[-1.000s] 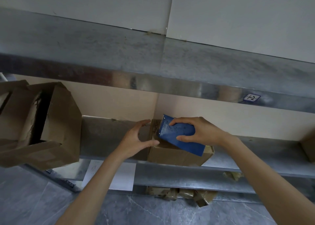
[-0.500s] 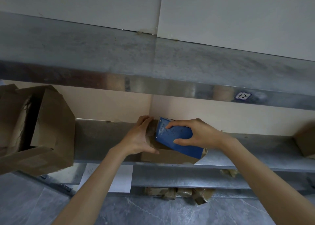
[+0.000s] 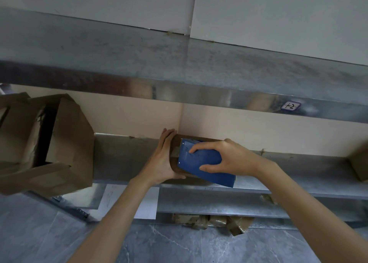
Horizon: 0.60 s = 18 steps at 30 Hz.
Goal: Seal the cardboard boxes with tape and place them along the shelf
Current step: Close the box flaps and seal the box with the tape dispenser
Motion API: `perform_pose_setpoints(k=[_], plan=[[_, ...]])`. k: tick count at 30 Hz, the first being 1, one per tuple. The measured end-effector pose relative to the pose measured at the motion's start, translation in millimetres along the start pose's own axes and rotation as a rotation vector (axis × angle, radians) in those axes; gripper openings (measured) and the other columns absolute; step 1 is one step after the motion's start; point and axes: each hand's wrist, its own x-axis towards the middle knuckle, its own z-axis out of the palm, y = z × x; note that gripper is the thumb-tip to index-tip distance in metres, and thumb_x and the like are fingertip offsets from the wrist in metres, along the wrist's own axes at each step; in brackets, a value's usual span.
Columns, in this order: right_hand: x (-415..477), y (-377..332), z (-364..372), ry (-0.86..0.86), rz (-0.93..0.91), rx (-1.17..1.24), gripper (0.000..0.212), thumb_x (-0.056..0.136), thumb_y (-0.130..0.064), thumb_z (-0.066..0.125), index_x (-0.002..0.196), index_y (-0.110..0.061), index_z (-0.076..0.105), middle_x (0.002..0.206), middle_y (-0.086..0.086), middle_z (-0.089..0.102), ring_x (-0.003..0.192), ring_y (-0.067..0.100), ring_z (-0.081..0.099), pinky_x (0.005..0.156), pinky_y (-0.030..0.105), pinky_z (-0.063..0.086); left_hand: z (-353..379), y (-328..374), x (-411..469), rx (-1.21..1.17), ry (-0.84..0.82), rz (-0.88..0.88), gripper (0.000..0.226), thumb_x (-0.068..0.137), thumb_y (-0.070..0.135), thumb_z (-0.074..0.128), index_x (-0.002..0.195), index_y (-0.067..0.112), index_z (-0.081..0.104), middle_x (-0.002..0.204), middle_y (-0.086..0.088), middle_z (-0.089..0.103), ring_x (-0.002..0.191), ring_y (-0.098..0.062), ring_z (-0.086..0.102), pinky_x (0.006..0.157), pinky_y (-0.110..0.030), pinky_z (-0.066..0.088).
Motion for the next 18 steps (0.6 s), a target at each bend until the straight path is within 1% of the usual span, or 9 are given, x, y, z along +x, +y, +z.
perform_pose_setpoints(k=[1, 3, 4, 6, 9, 12, 14, 16, 18], plan=[[0, 1, 0, 0.003, 0.004, 0.004, 0.043, 0.088, -0.048, 0.066, 0.127, -0.053, 0.049, 0.122, -0.016, 0.063, 0.086, 0.003, 0.064, 0.073, 0.030, 0.056, 0, -1, 0, -0.011, 0.019, 0.023, 0.134, 0.050, 0.047, 0.096, 0.153, 0.021, 0.013, 0.158, 0.011, 0.007, 0.150, -0.010, -0.001, 0.120, -0.034, 0.021], [0, 1, 0, 0.006, 0.010, 0.014, 0.043, 0.088, -0.047, 0.066, 0.127, -0.052, 0.049, 0.124, -0.016, 0.063, 0.089, 0.004, 0.064, 0.073, 0.028, 0.056, -1, 1, 0, -0.033, 0.059, 0.079, 0.124, 0.049, 0.047, 0.096, 0.145, 0.034, 0.019, 0.145, 0.025, 0.012, 0.143, 0.008, 0.005, 0.114, -0.013, 0.019], [0, 1, 1, 0.008, 0.011, 0.014, 0.043, 0.088, -0.047, 0.066, 0.127, -0.052, 0.050, 0.124, -0.015, 0.063, 0.089, 0.004, 0.064, 0.074, 0.028, 0.056, -2, 2, 0, -0.039, 0.079, 0.094, 0.120, 0.047, 0.044, 0.097, 0.141, 0.036, 0.023, 0.139, 0.028, 0.015, 0.136, 0.019, 0.008, 0.107, -0.001, 0.019], [-1, 2, 1, 0.010, 0.015, 0.025, 0.042, 0.088, -0.047, 0.067, 0.126, -0.052, 0.050, 0.127, -0.016, 0.061, 0.091, 0.004, 0.064, 0.074, 0.026, 0.056, -1, 3, 1, -0.042, 0.108, 0.099, 0.114, 0.045, 0.039, 0.098, 0.135, 0.034, 0.029, 0.134, 0.018, 0.025, 0.126, 0.028, 0.011, 0.095, 0.008, 0.020], [-3, 4, 0, -0.002, 0.026, 0.064, 0.042, 0.088, -0.046, 0.067, 0.126, -0.052, 0.050, 0.132, -0.016, 0.057, 0.094, 0.004, 0.064, 0.074, 0.025, 0.057, 1, 1, 1, -0.048, 0.111, 0.125, 0.114, 0.044, 0.033, 0.099, 0.135, 0.032, 0.031, 0.136, 0.012, 0.026, 0.126, 0.028, 0.011, 0.095, 0.008, 0.020], [-4, 5, -1, -0.017, 0.035, 0.075, 0.042, 0.088, -0.046, 0.068, 0.125, -0.055, 0.049, 0.131, -0.017, 0.057, 0.092, 0.005, 0.065, 0.072, 0.025, 0.057, 0, -2, 2, -0.057, 0.109, 0.140, 0.116, 0.043, 0.028, 0.100, 0.137, 0.026, 0.031, 0.128, 0.023, 0.022, 0.127, 0.026, 0.014, 0.097, 0.007, 0.021], [-5, 6, -2, -0.026, 0.032, 0.085, 0.042, 0.088, -0.046, 0.068, 0.124, -0.055, 0.050, 0.129, -0.017, 0.058, 0.090, 0.005, 0.065, 0.070, 0.025, 0.057, 1, -1, 0, -0.069, 0.095, 0.134, 0.116, 0.043, 0.027, 0.100, 0.136, 0.032, 0.029, 0.127, 0.030, 0.018, 0.126, 0.025, 0.017, 0.097, 0.005, 0.023], [-7, 8, -4, -0.036, 0.025, 0.097, 0.041, 0.088, -0.046, 0.068, 0.124, -0.055, 0.051, 0.127, -0.018, 0.059, 0.090, 0.006, 0.066, 0.072, 0.025, 0.057, 1, -3, -3, -0.068, 0.084, 0.120, 0.120, 0.044, 0.028, 0.099, 0.138, 0.033, 0.024, 0.132, 0.030, 0.018, 0.128, 0.025, 0.016, 0.098, 0.005, 0.022], [-8, 10, -6, -0.050, 0.012, 0.100, 0.040, 0.088, -0.045, 0.068, 0.123, -0.056, 0.051, 0.125, -0.019, 0.059, 0.089, 0.007, 0.066, 0.072, 0.024, 0.056, 1, -7, -4, -0.062, 0.074, 0.106, 0.124, 0.046, 0.032, 0.098, 0.142, 0.031, 0.021, 0.140, 0.037, 0.011, 0.132, 0.024, 0.011, 0.101, 0.005, 0.019]])
